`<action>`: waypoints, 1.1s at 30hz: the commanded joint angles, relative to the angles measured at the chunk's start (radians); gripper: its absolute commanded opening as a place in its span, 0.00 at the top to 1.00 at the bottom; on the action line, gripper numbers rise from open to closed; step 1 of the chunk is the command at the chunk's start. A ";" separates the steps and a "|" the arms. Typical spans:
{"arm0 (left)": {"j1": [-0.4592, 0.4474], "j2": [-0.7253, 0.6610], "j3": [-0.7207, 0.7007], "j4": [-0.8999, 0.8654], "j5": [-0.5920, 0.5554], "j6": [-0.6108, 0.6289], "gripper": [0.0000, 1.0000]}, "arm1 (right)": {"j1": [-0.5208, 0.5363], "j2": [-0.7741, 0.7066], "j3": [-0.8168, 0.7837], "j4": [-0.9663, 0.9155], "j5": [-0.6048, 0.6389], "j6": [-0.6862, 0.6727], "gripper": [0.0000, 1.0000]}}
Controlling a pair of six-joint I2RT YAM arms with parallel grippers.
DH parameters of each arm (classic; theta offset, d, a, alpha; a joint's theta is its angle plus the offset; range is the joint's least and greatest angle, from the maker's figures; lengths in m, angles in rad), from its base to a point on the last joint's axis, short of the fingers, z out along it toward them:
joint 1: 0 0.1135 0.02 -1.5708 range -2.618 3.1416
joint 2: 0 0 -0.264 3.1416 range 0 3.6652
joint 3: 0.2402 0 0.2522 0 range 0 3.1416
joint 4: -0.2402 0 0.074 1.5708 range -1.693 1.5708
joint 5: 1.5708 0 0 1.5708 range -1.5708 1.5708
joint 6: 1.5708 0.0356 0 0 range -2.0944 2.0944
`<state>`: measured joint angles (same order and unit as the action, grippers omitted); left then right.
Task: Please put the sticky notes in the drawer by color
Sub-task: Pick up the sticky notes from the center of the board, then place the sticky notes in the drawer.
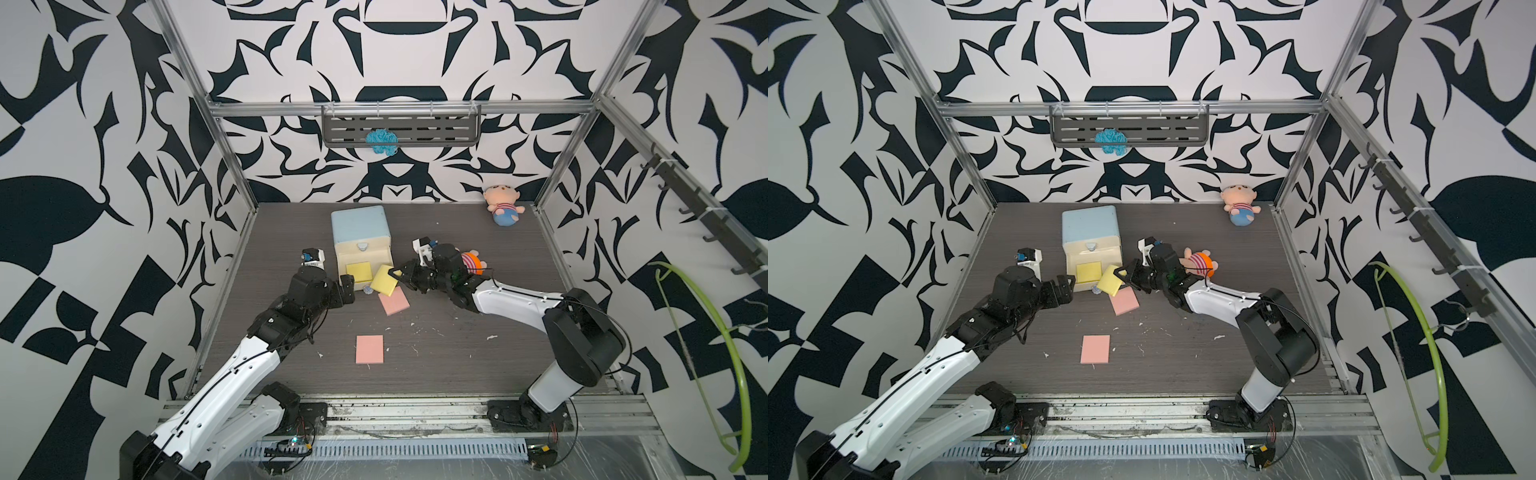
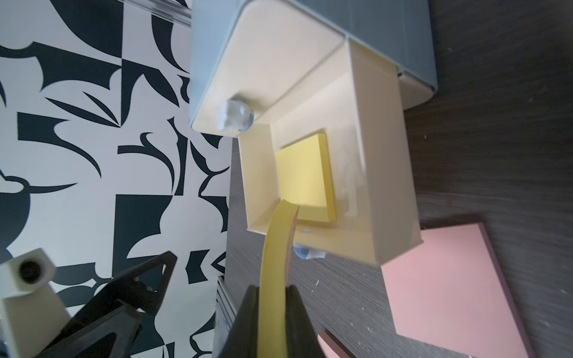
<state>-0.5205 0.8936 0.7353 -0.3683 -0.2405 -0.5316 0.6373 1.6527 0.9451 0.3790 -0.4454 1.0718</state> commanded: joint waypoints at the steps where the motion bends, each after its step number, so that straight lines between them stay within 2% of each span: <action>1: 0.031 0.019 0.016 -0.018 0.041 -0.012 0.01 | 0.001 0.006 0.071 0.066 0.033 0.022 1.00; 12: 0.057 0.056 0.006 -0.001 0.078 -0.011 0.01 | 0.034 0.149 0.166 0.058 0.204 0.084 1.00; 17: 0.057 0.048 -0.003 -0.008 0.089 -0.011 0.01 | 0.053 0.235 0.233 0.062 0.215 0.095 1.00; 18: 0.057 0.045 -0.003 -0.011 0.089 -0.011 0.01 | 0.057 0.249 0.244 0.061 0.213 0.096 0.95; 23: 0.057 0.036 -0.003 -0.013 0.090 -0.013 0.01 | 0.061 0.247 0.263 0.028 0.209 0.050 0.54; 27: 0.059 0.045 -0.005 0.002 0.106 -0.016 0.00 | 0.061 0.189 0.270 -0.092 0.235 -0.032 0.30; 30: 0.059 0.058 -0.001 0.012 0.116 -0.019 0.01 | 0.061 0.135 0.259 -0.169 0.270 -0.097 0.21; 33: 0.059 0.071 0.002 0.027 0.126 -0.022 0.01 | 0.059 0.102 0.274 -0.246 0.281 -0.154 0.20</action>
<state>-0.4648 0.9520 0.7353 -0.3630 -0.1356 -0.5503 0.6956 1.8122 1.1809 0.2214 -0.2005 1.0096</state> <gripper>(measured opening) 0.994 0.796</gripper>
